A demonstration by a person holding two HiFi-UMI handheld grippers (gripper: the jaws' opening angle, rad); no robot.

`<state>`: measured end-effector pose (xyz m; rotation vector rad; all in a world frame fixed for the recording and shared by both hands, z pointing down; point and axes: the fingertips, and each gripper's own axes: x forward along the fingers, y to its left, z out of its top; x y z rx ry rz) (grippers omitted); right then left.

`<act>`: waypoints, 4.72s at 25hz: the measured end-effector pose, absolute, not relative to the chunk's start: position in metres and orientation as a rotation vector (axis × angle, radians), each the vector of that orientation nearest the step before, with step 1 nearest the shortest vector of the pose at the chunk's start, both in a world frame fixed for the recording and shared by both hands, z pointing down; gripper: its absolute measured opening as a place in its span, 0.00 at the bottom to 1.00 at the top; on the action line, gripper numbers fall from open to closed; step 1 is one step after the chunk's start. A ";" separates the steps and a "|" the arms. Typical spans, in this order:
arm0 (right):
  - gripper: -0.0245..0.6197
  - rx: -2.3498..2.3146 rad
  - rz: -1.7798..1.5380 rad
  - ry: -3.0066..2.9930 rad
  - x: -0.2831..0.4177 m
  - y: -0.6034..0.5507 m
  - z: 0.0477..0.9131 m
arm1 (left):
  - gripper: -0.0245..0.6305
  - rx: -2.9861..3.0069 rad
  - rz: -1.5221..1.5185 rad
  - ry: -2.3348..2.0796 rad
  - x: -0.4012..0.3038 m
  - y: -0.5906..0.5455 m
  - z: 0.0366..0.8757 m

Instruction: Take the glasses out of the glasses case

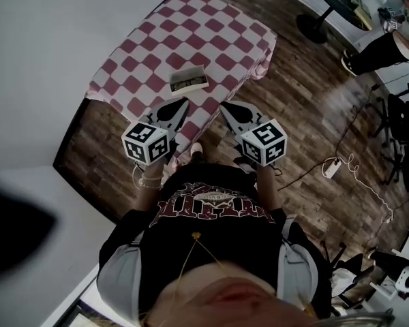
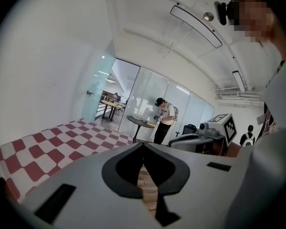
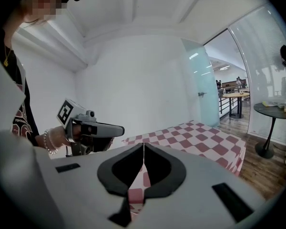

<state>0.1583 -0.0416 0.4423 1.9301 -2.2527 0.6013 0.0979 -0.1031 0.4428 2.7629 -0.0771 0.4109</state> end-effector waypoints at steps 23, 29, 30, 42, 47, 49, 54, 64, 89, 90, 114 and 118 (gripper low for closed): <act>0.07 1.675 0.662 -2.256 0.184 -0.150 0.484 | 0.04 2.644 0.390 -0.250 0.094 -0.190 0.472; 0.07 1.543 0.663 -2.326 0.193 -0.168 0.483 | 0.04 2.605 0.369 -0.352 0.109 -0.203 0.474; 0.07 1.525 0.663 -2.332 0.194 -0.170 0.485 | 0.04 2.598 0.370 -0.366 0.111 -0.204 0.474; 0.07 1.315 0.678 -2.347 0.200 -0.195 0.525 | 0.04 2.534 0.402 -0.459 0.119 -0.205 0.486; 0.07 1.222 0.685 -2.335 0.196 -0.204 0.548 | 0.04 2.506 0.393 -0.515 0.112 -0.204 0.486; 0.07 1.184 0.679 -2.323 0.195 -0.209 0.559 | 0.04 2.495 0.389 -0.535 0.108 -0.203 0.488; 0.07 1.083 0.642 -2.271 0.189 -0.217 0.591 | 0.04 2.467 0.376 -0.596 0.093 -0.200 0.492; 0.07 0.924 0.530 -2.154 0.177 -0.229 0.639 | 0.04 2.422 0.372 -0.714 0.062 -0.195 0.500; 0.08 0.400 0.054 -1.788 0.157 -0.235 0.697 | 0.04 2.368 0.300 -0.757 0.036 -0.186 0.506; 0.08 0.390 0.063 -1.790 0.156 -0.235 0.697 | 0.04 2.369 0.300 -0.755 0.036 -0.186 0.506; 0.14 0.348 0.122 -1.751 0.152 -0.235 0.701 | 0.04 2.413 0.320 -0.670 0.059 -0.187 0.503; 0.14 0.358 0.124 -1.738 0.154 -0.237 0.701 | 0.04 2.435 0.322 -0.645 0.066 -0.188 0.501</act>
